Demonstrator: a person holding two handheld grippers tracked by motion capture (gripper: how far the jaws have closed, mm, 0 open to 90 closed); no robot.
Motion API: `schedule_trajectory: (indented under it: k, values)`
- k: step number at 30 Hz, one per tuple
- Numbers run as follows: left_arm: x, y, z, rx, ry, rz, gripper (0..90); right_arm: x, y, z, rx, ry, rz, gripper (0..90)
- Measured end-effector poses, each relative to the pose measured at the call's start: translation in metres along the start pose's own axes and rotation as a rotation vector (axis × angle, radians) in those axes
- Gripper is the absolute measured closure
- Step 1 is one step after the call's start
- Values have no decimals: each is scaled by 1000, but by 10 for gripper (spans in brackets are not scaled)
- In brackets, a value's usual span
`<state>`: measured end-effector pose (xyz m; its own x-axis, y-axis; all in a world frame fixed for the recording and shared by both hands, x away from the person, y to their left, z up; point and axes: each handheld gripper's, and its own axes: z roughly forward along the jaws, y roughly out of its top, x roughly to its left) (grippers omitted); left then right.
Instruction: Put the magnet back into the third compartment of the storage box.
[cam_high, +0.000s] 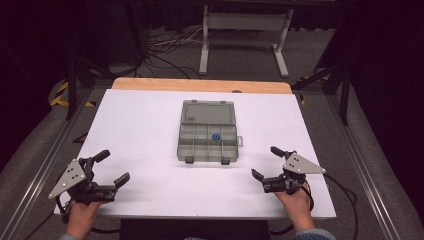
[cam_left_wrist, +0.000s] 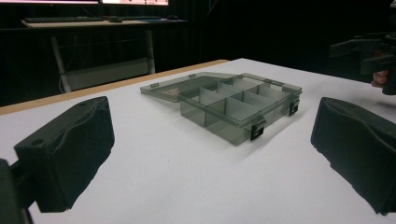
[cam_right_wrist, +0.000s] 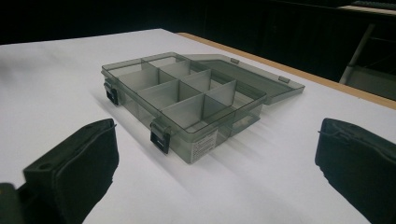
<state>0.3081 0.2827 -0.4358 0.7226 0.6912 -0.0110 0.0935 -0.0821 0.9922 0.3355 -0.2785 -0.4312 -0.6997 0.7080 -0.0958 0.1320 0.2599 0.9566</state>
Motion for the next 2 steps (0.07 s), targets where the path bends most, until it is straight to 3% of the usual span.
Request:
schedule_trajectory:
  k: [2]
  values:
    - [0, 0, 0, 0, -1, 1, 3, 0, 0, 0, -1, 1, 3, 0]
